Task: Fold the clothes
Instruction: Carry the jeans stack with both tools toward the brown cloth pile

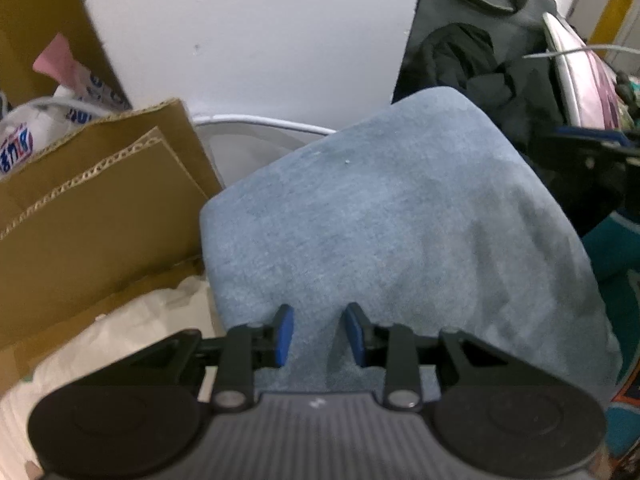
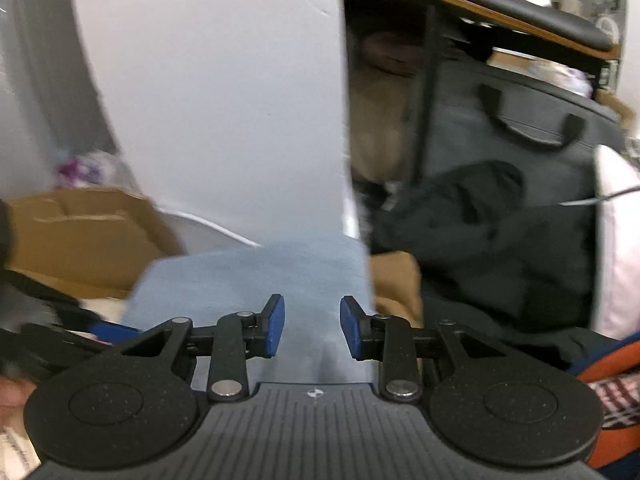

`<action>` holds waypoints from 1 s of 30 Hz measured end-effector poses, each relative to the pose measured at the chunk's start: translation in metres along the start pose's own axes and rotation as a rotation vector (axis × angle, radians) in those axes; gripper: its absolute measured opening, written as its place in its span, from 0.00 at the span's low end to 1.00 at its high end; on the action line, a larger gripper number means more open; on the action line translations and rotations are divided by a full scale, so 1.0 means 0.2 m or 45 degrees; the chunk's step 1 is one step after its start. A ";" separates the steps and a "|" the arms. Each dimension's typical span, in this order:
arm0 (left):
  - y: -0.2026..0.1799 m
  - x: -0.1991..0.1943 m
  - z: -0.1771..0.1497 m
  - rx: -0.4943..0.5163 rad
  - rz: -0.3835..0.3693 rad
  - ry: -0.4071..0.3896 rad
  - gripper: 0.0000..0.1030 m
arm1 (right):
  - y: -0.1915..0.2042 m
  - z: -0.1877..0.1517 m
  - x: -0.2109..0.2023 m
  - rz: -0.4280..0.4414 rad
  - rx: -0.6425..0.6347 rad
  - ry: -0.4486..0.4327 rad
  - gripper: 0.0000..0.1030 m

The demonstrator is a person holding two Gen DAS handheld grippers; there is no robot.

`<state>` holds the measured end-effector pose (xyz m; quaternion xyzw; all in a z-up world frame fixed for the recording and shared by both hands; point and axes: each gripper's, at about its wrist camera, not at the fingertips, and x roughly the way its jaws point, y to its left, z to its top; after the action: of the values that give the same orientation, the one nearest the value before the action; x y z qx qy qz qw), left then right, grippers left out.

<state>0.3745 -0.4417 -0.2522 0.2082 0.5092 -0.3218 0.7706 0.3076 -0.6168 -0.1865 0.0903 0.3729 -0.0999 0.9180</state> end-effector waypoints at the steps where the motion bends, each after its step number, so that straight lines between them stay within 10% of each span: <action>1: 0.00 0.00 0.00 0.001 0.004 -0.001 0.34 | 0.02 -0.01 0.02 -0.008 -0.018 0.006 0.36; 30: 0.00 0.04 0.03 0.001 0.022 -0.016 0.37 | 0.04 0.00 0.62 -0.033 0.065 0.191 0.36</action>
<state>0.3805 -0.4467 -0.2568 0.2111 0.5025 -0.3167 0.7763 0.3967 -0.6228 -0.2719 0.1160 0.4392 -0.1145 0.8835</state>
